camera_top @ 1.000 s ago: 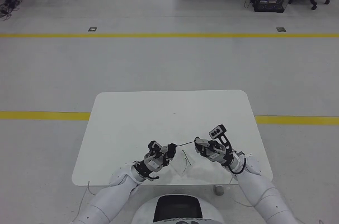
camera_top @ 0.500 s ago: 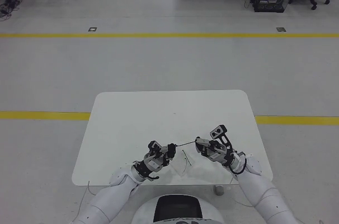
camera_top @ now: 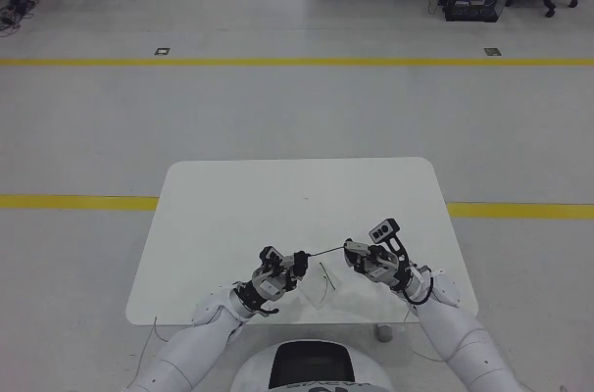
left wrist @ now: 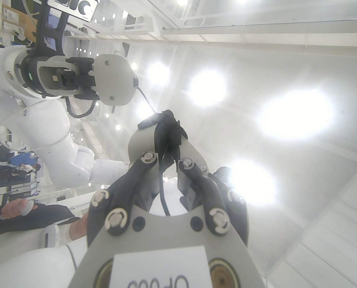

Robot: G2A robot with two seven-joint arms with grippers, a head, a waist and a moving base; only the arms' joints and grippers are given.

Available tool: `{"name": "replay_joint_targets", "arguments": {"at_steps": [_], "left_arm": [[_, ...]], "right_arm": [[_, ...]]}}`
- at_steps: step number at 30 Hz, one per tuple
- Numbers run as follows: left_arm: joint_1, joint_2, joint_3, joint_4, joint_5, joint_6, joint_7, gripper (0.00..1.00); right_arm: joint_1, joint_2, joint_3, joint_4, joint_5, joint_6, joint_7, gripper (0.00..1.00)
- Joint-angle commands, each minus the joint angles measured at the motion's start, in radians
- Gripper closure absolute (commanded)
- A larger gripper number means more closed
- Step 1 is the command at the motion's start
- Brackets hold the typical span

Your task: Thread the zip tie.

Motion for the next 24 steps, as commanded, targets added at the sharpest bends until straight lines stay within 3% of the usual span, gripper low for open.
{"name": "replay_joint_targets", "arguments": {"at_steps": [1, 24], "left_arm": [[0.000, 0.000, 0.000, 0.000, 0.000, 0.000, 0.000, 1.00], [0.000, 0.000, 0.000, 0.000, 0.000, 0.000, 0.000, 1.00]], "right_arm": [[0.001, 0.000, 0.000, 0.001, 0.000, -0.001, 0.000, 1.00], [-0.003, 0.000, 0.013, 0.006, 0.005, -0.006, 0.005, 1.00]]}}
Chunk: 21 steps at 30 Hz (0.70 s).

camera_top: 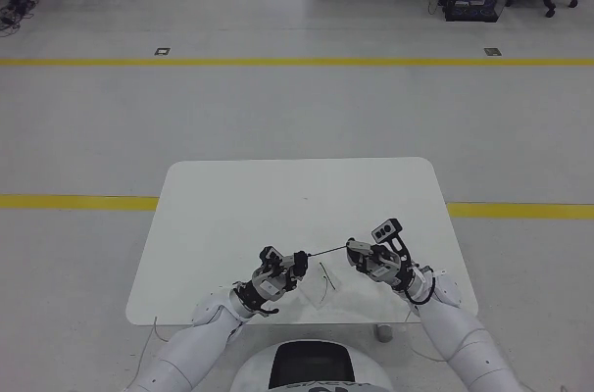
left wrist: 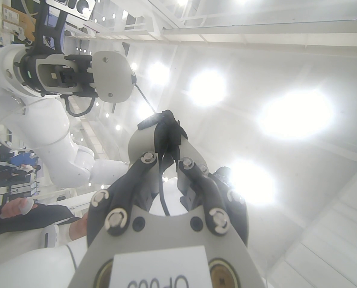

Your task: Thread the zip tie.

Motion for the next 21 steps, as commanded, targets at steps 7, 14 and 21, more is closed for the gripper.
{"name": "replay_joint_targets", "arguments": {"at_steps": [7, 14, 21], "left_arm": [[0.000, 0.000, 0.000, 0.000, 0.000, 0.000, 0.000, 1.00], [0.000, 0.000, 0.000, 0.000, 0.000, 0.000, 0.000, 1.00], [0.000, 0.000, 0.000, 0.000, 0.000, 0.000, 0.000, 1.00]], "right_arm": [[-0.002, 0.001, 0.007, -0.001, 0.002, -0.002, 0.000, 1.00], [-0.007, 0.002, 0.015, -0.004, 0.005, -0.004, 0.001, 1.00], [-0.013, 0.005, 0.032, -0.006, 0.010, -0.008, 0.001, 1.00]]}}
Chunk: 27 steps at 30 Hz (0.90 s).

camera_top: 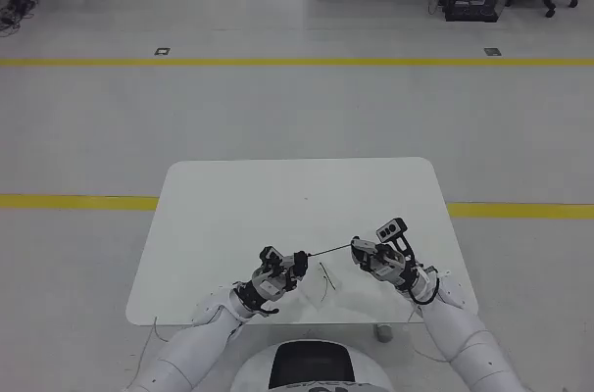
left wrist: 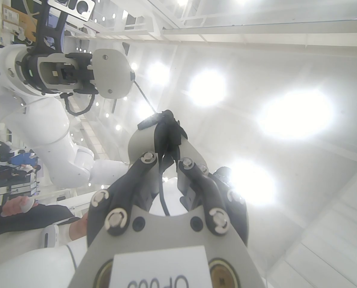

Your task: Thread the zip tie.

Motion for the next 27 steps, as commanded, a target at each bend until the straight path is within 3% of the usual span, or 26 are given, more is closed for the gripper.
{"name": "replay_joint_targets", "arguments": {"at_steps": [1, 10, 11, 12, 23, 27], "left_arm": [[0.000, 0.000, 0.000, 0.000, 0.000, 0.000, 0.000, 1.00], [0.000, 0.000, 0.000, 0.000, 0.000, 0.000, 0.000, 1.00], [0.000, 0.000, 0.000, 0.000, 0.000, 0.000, 0.000, 1.00], [0.000, 0.000, 0.000, 0.000, 0.000, 0.000, 0.000, 1.00], [0.000, 0.000, 0.000, 0.000, 0.000, 0.000, 0.000, 1.00], [0.011, 0.004, -0.012, -0.023, 0.021, -0.005, 0.060, 1.00]], "right_arm": [[-0.003, 0.002, 0.010, -0.002, 0.004, -0.003, 0.000, 1.00], [-0.034, 0.014, 0.067, -0.033, 0.016, -0.009, 0.007, 1.00], [-0.037, 0.015, 0.068, -0.040, 0.009, -0.004, 0.011, 0.78], [-0.040, 0.015, 0.070, -0.045, 0.009, -0.002, 0.009, 0.03], [-0.041, 0.016, 0.072, -0.052, -0.006, -0.010, -0.018, 0.00], [-0.061, 0.021, 0.094, -0.089, -0.038, -0.033, -0.055, 0.00]]}}
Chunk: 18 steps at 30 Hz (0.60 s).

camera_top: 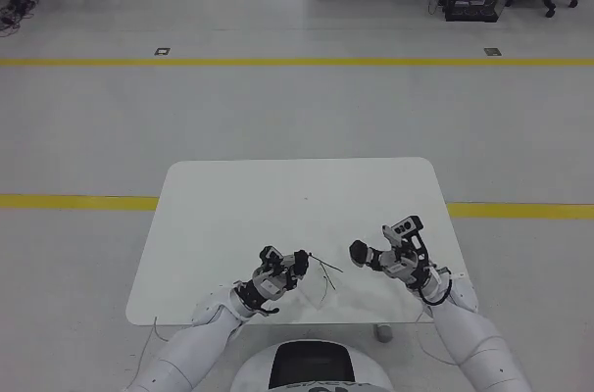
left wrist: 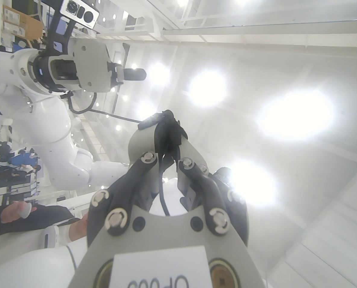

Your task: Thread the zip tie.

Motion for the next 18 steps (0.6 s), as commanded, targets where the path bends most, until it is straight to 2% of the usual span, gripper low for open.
{"name": "replay_joint_targets", "arguments": {"at_steps": [1, 8, 12, 16, 18], "left_arm": [[0.012, 0.003, -0.012, -0.013, 0.002, -0.004, 0.025, 1.00], [0.058, 0.015, -0.063, -0.062, -0.014, -0.024, 0.061, 1.00], [0.085, 0.021, -0.094, -0.095, -0.036, -0.027, 0.059, 1.00], [0.094, 0.027, -0.121, -0.106, -0.051, -0.008, 0.054, 1.00], [0.094, 0.027, -0.121, -0.106, -0.051, -0.008, 0.054, 1.00]], "right_arm": [[-0.009, 0.003, 0.016, -0.014, -0.007, -0.010, -0.006, 0.00], [-0.047, 0.011, 0.084, -0.081, -0.013, -0.011, -0.028, 0.00], [-0.070, 0.013, 0.120, -0.134, -0.020, -0.011, -0.043, 0.00], [-0.081, 0.014, 0.130, -0.161, -0.028, -0.011, -0.047, 0.00], [-0.081, 0.014, 0.130, -0.161, -0.028, -0.011, -0.047, 0.00]]}}
